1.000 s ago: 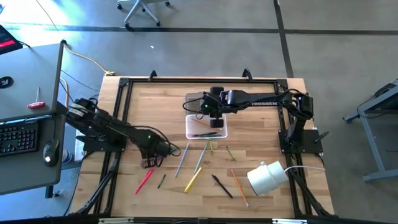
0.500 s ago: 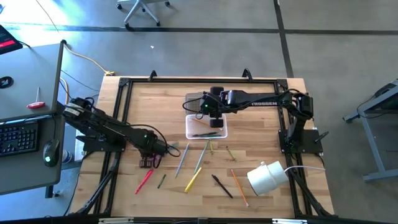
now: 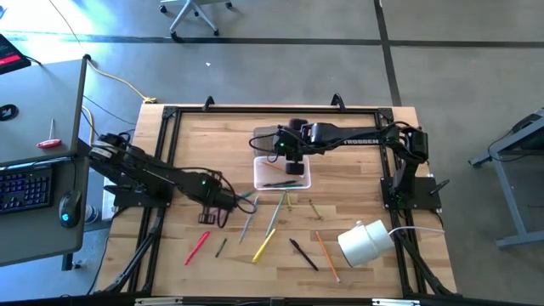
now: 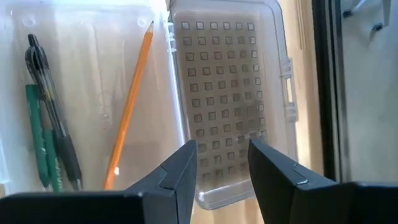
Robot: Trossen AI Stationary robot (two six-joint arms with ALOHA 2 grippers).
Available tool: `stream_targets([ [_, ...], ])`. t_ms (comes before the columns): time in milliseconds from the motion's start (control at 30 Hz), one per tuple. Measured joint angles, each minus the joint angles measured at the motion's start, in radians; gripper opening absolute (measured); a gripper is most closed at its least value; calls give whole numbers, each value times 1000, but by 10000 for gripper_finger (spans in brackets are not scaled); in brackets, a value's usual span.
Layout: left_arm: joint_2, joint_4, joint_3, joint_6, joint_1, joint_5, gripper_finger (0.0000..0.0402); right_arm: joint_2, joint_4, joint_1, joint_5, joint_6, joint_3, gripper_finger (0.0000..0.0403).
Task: Pick & place school supplies into a supply box
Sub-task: Put the purple scissors into the black supply box
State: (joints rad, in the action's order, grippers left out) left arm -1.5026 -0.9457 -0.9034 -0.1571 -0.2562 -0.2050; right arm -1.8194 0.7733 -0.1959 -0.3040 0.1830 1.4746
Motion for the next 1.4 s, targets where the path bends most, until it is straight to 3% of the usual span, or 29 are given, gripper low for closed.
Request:
stream_targets([
  [233,7,-124,-132,152,119,-99,10,17,102,0,-4,-86,0,122],
  [367,4,-76,-198,267,212,-121,11,41,149,0,-7,-126,0,122],
  [567,-34,102,-226,481,353,15,19,104,202,0,-73,-197,0,122],
  [767,-113,277,-223,654,441,69,11,194,201,0,-174,-260,0,122],
  [1000,-219,386,-296,702,453,48,25,294,246,-1,-233,-322,0,122],
  [1400,-399,329,-453,633,453,64,31,386,275,0,-193,-340,0,122],
])
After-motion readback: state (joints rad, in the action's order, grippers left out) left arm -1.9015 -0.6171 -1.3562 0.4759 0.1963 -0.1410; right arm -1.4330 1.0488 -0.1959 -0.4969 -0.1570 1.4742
